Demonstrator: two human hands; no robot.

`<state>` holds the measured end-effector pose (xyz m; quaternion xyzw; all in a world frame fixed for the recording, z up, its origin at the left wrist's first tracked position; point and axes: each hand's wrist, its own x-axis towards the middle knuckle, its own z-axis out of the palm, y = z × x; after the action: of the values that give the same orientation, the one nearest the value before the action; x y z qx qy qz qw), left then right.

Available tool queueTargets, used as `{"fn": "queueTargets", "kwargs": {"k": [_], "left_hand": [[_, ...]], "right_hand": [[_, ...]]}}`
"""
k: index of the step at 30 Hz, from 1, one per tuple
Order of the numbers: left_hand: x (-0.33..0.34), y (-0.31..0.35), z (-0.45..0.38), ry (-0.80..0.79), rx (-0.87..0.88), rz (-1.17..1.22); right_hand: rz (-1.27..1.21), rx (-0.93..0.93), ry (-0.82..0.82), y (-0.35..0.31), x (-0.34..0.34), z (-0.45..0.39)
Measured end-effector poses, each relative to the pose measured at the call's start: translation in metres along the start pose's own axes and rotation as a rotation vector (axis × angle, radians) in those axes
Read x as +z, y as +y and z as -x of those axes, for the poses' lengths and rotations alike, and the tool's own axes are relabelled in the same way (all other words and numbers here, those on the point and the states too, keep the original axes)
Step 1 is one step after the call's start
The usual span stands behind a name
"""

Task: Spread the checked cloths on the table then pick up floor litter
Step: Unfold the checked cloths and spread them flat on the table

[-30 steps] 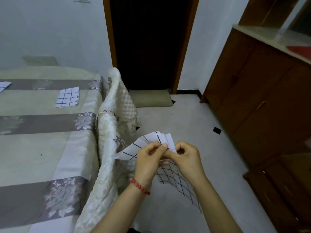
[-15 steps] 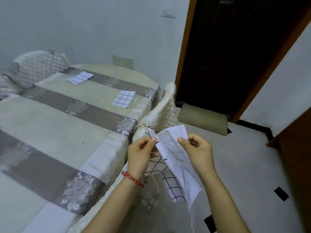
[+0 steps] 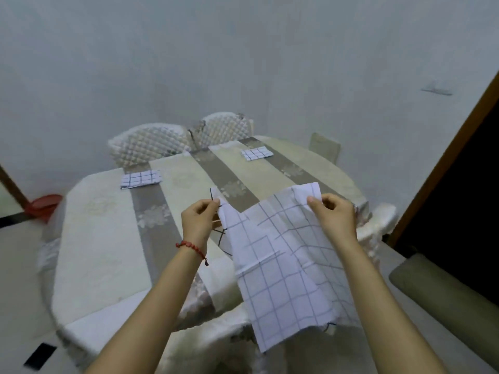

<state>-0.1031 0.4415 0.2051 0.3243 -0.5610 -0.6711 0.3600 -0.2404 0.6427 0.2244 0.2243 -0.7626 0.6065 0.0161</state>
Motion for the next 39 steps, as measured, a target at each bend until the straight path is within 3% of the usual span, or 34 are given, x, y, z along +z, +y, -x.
{"fn": "queueTargets", "kwargs": {"k": [9,20,28,33,39], "left_hand": [[-0.071,0.038,-0.124,0.231,0.069,-0.008],[-0.174,0.086,-0.246,0.410,0.178,-0.103],[-0.236,0.068,-0.224,0.542,0.242,-0.194],[-0.239,0.017,-0.180,0.568,0.183,-0.270],[-0.248,-0.057,-0.123,0.563,0.051,-0.316]], "right_hand": [[-0.022,-0.073,-0.123,-0.031,0.112,-0.117],[-0.120,-0.129,-0.109,-0.039,0.210,-0.241],[-0.226,-0.136,-0.148,-0.002,0.221,-0.249],[-0.297,-0.079,-0.209,0.039,0.211,-0.216],[-0.147,0.109,-0.335,0.119,0.198,-0.165]]}}
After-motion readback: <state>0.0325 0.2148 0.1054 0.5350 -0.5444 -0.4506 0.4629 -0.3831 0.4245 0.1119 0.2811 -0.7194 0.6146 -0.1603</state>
